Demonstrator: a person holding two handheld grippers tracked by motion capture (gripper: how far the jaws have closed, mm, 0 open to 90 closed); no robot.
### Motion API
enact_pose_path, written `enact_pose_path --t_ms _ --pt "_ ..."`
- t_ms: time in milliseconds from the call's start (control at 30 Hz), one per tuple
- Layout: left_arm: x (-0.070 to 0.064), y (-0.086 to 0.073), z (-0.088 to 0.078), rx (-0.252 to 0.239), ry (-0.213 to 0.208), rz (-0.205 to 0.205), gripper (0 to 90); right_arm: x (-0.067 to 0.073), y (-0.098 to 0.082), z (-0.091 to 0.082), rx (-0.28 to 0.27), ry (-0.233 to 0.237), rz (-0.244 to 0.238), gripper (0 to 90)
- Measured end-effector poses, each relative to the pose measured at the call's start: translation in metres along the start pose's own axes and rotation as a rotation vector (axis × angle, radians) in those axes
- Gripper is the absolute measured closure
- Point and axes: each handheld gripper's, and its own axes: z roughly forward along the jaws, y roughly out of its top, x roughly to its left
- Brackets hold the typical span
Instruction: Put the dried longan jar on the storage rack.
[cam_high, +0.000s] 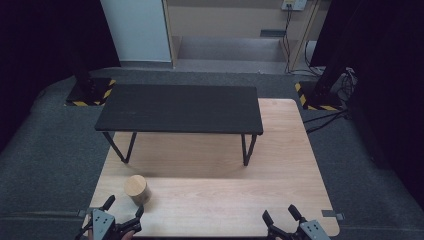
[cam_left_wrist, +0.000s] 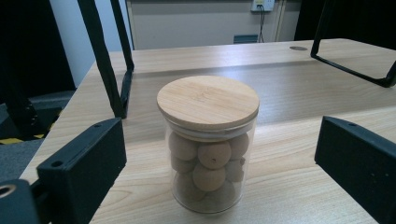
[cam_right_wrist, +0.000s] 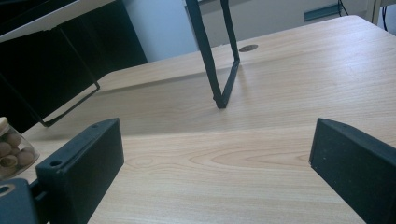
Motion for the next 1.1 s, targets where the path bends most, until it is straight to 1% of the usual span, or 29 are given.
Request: enact_pose_path --t_ms 67,233,467,667,767,867,1033,1100 --pt "0.0 0.0 0.001 -0.001 -0.006 0.003 0.7 0.0 0.0 -0.001 -0.002 -0.002 0.001 3.1" --pt "-0.002 -0.001 -0.001 -0.01 -0.001 -0.001 0.8 0.0 0.0 -0.002 -0.001 -0.003 0.003 3.1" --pt "-0.003 -0.002 0.001 -0.005 0.0 -0.001 0.7 -0.001 -0.001 -0.005 -0.005 0.003 0.002 3.0" --pt "-0.005 -0.002 0.007 -0.003 0.003 -0.002 1.0 -0.001 -0.002 -0.007 -0.004 -0.001 0.004 3.0" --pt "-0.006 0.001 0.013 0.014 0.006 0.001 1.2 -0.002 -0.002 -0.008 -0.003 -0.005 0.003 3.0" --pt "-0.006 0.005 0.022 0.053 0.014 0.002 1.5 -0.003 -0.002 -0.008 -0.004 -0.009 0.005 3.0" --pt "-0.006 0.006 0.036 0.091 0.021 0.001 2.3 -0.004 -0.003 -0.009 0.001 -0.017 0.008 3.0" --pt "-0.003 0.013 0.041 0.13 0.013 -0.009 2.8 -0.004 -0.004 -0.008 0.003 -0.018 0.009 3.0"
